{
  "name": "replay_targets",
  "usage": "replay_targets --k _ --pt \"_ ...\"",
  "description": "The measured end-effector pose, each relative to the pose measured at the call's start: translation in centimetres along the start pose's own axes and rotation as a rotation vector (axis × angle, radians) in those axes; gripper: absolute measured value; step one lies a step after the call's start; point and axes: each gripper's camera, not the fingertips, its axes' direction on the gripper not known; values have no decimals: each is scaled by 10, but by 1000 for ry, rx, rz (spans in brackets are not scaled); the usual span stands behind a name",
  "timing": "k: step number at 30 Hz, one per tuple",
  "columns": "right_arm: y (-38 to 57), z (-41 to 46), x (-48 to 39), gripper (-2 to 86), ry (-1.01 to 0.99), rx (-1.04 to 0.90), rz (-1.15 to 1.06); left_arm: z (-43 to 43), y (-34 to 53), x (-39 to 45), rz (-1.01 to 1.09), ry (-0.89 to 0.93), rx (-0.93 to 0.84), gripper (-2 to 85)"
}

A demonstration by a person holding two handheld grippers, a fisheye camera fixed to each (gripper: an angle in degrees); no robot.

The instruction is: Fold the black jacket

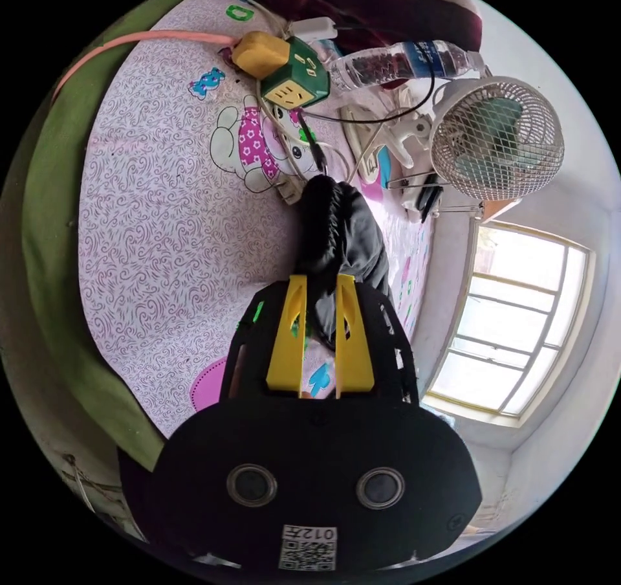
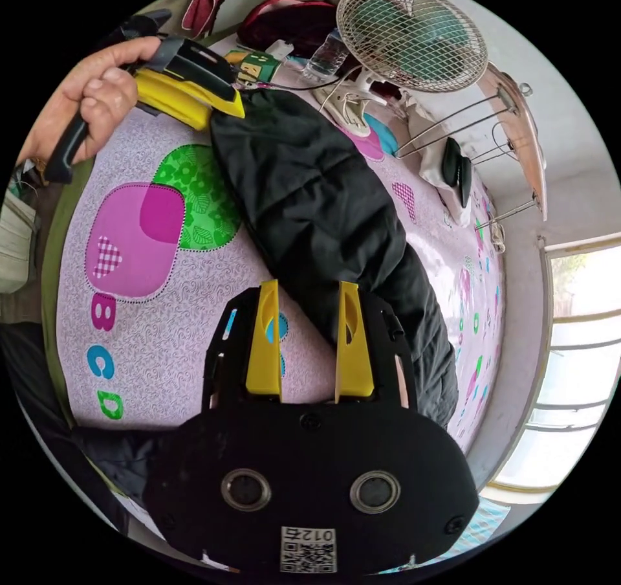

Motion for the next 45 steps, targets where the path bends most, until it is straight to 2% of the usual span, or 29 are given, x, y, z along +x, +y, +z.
replay_targets --k 4,6,12,18,26,33,38,45 --pt "-5 -2 34 92 -81 -5 57 -27 -4 24 96 114 9 68" --pt "-2 -19 57 63 -100 32 123 -41 -4 57 209 151 9 64" --pt "47 -93 187 21 -289 223 515 -64 7 163 492 247 19 56" --pt "142 -158 324 11 -391 399 789 -56 40 266 687 292 -17 54" --pt "343 -210 496 10 -506 603 1038 -5 142 377 889 300 -105 53" --pt "519 -199 605 9 -596 704 1192 80 256 435 1024 271 -201 54" --pt "653 -149 674 10 -687 749 1366 148 322 456 1080 211 -287 54" --pt "775 -73 729 17 -727 713 1558 258 398 470 1148 93 -446 51"
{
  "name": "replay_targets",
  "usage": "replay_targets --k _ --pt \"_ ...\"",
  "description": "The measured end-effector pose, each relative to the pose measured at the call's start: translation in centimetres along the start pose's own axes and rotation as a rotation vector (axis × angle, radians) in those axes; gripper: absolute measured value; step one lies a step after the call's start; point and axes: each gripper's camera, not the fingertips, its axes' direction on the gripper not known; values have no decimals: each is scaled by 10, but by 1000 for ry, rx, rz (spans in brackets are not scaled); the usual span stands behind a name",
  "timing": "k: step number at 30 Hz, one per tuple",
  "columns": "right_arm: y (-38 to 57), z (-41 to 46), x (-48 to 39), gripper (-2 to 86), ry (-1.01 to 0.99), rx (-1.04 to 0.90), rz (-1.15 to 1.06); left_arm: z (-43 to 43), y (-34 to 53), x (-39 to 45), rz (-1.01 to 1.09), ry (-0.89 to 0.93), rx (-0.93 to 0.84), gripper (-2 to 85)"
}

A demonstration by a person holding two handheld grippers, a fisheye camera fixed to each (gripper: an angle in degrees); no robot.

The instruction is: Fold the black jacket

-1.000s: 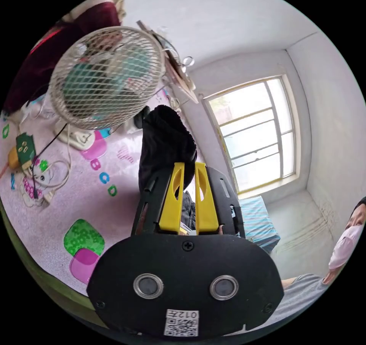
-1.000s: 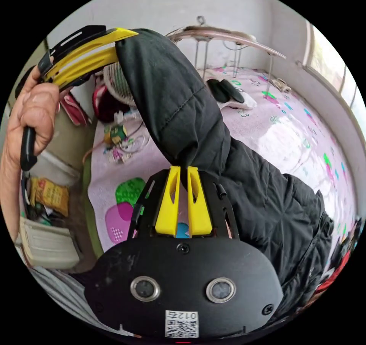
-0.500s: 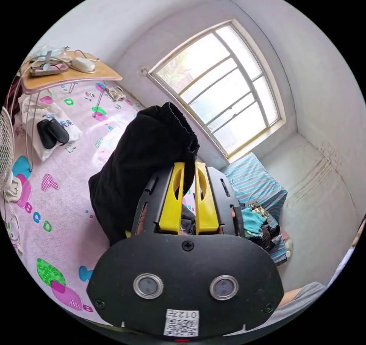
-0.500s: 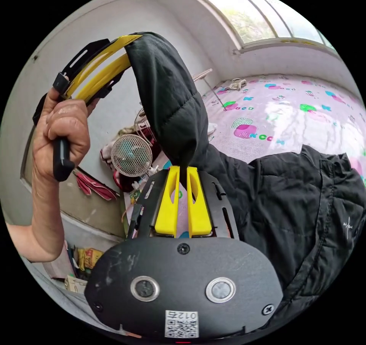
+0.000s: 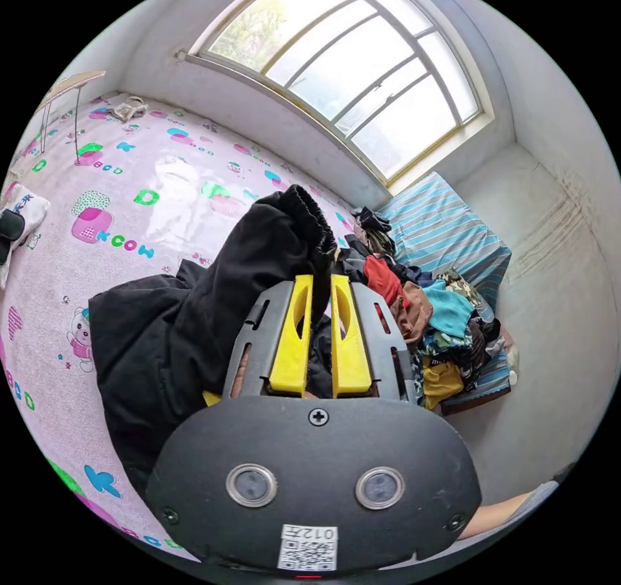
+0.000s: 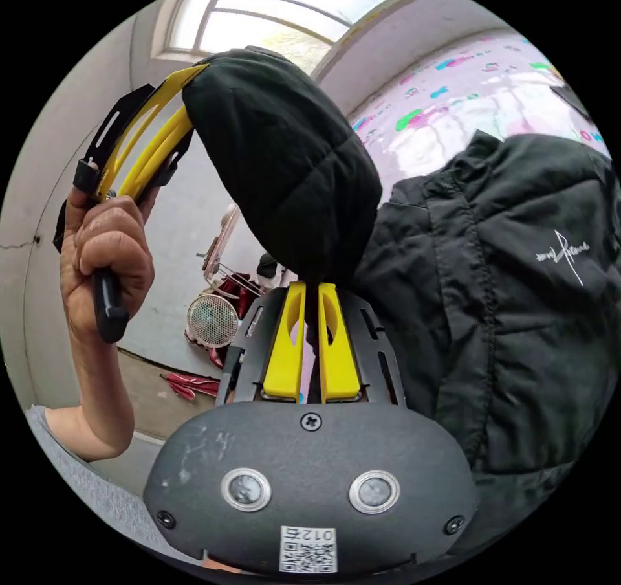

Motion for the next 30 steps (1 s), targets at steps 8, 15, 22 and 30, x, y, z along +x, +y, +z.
replay_targets --k 8,15,22,30 --pt "-35 -26 149 53 67 -60 242 84 -9 11 69 -22 -198 41" --pt "-89 -108 194 67 131 60 253 30 -2 -59 65 -185 -173 37" --pt "-191 -74 257 115 188 144 451 24 38 -106 -16 -387 -241 28" --pt "-248 52 235 15 459 118 413 87 43 -133 -54 -693 -427 6"
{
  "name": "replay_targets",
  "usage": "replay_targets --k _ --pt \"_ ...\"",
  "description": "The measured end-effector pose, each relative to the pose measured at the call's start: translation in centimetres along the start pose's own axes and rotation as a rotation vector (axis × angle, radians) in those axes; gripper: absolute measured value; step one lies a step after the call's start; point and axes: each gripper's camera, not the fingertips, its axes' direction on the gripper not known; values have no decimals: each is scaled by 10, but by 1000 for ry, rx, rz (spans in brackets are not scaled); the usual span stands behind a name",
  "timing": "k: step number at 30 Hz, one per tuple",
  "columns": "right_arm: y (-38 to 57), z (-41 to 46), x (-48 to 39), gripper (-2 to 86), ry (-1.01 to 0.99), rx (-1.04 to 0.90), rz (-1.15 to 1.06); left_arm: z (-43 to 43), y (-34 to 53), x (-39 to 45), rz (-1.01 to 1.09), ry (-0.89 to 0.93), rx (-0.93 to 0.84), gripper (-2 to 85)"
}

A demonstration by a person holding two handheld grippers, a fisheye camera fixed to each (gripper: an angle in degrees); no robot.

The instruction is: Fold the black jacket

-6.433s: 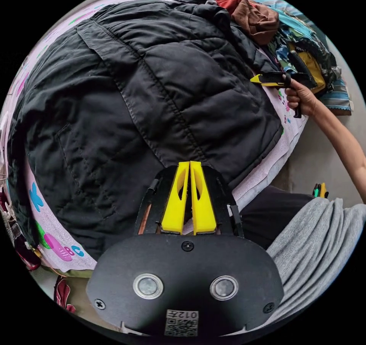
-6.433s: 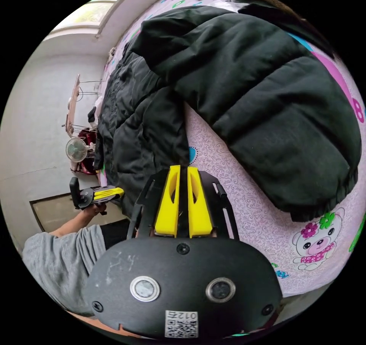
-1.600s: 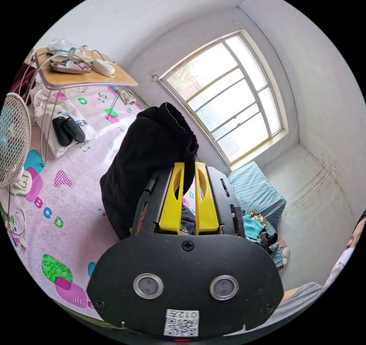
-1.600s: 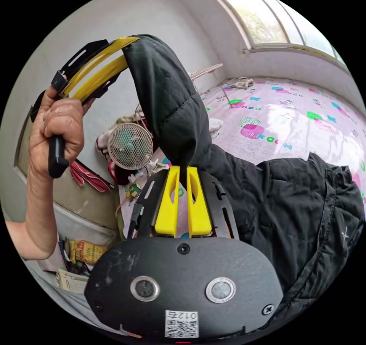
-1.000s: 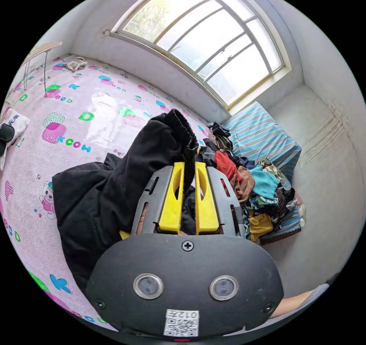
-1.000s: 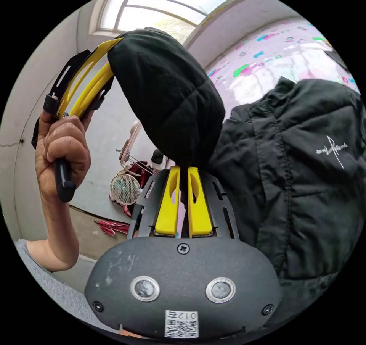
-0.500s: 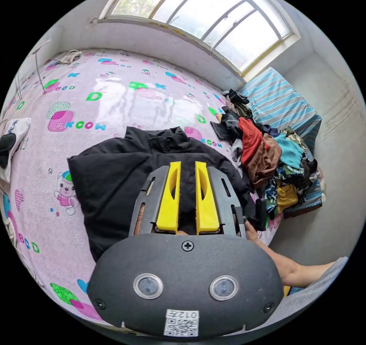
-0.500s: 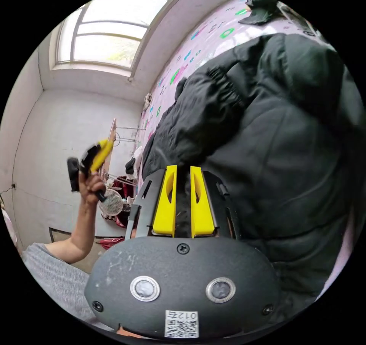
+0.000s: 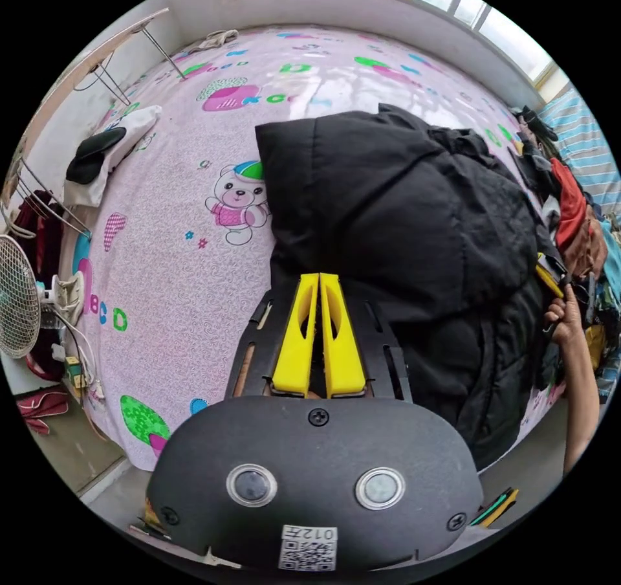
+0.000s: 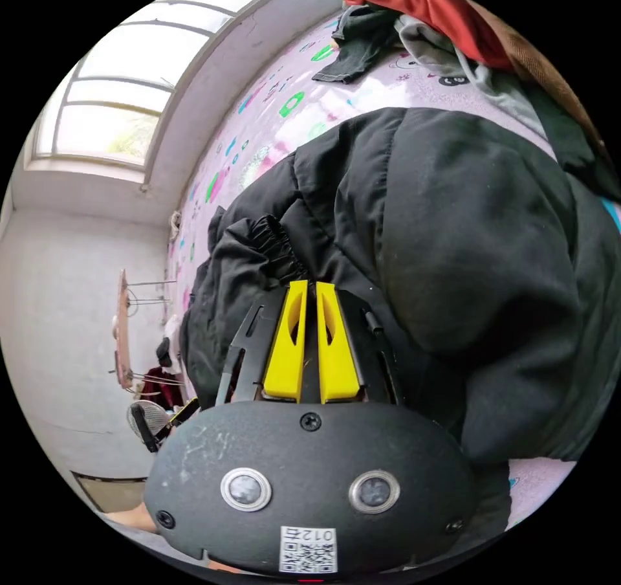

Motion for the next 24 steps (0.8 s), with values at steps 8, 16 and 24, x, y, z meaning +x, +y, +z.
replay_targets --k 8,16,24 --pt "37 58 -135 -7 206 64 -188 -20 0 -15 -115 57 67 -1" --pt "245 111 -274 -8 261 -149 -601 -62 65 10 56 104 86 -1" --pt "383 185 -338 -10 457 -280 -616 -27 162 62 237 46 -121 -1"
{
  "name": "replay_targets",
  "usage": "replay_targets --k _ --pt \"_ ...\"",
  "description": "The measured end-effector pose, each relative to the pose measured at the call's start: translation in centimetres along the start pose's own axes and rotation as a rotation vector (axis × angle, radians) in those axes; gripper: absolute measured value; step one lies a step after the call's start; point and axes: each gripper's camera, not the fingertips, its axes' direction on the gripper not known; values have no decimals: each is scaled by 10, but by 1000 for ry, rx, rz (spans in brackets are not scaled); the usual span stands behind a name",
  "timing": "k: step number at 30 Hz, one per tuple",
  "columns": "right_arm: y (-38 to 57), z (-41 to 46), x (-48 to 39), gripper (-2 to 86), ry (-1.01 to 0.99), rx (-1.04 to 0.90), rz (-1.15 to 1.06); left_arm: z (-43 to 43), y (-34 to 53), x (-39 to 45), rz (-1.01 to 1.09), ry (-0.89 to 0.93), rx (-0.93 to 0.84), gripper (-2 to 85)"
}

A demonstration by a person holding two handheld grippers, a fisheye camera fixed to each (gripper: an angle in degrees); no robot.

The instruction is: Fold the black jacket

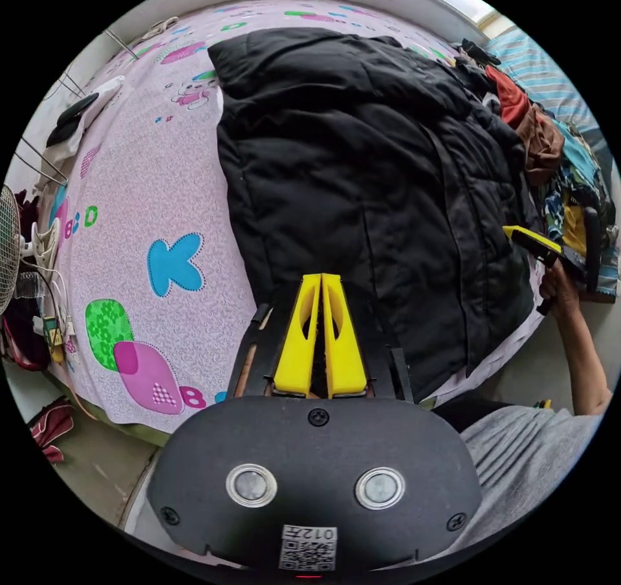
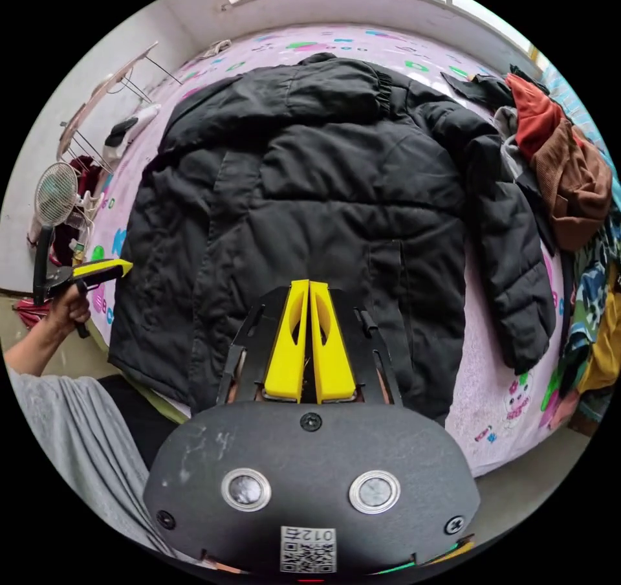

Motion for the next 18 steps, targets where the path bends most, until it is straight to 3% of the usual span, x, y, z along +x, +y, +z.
replay_targets --k 5,9,14,18 --pt "-75 43 -74 -9 124 -144 -91 7 25 18 126 -131 67 -2" --pt "-128 40 -110 -8 135 -190 -18 9 28 20 107 -129 88 -1" --pt "-165 6 -101 -8 -76 -147 232 2 19 3 18 2 30 -1" --pt "-152 -53 -85 -8 -214 -49 380 -27 42 12 116 58 86 1"
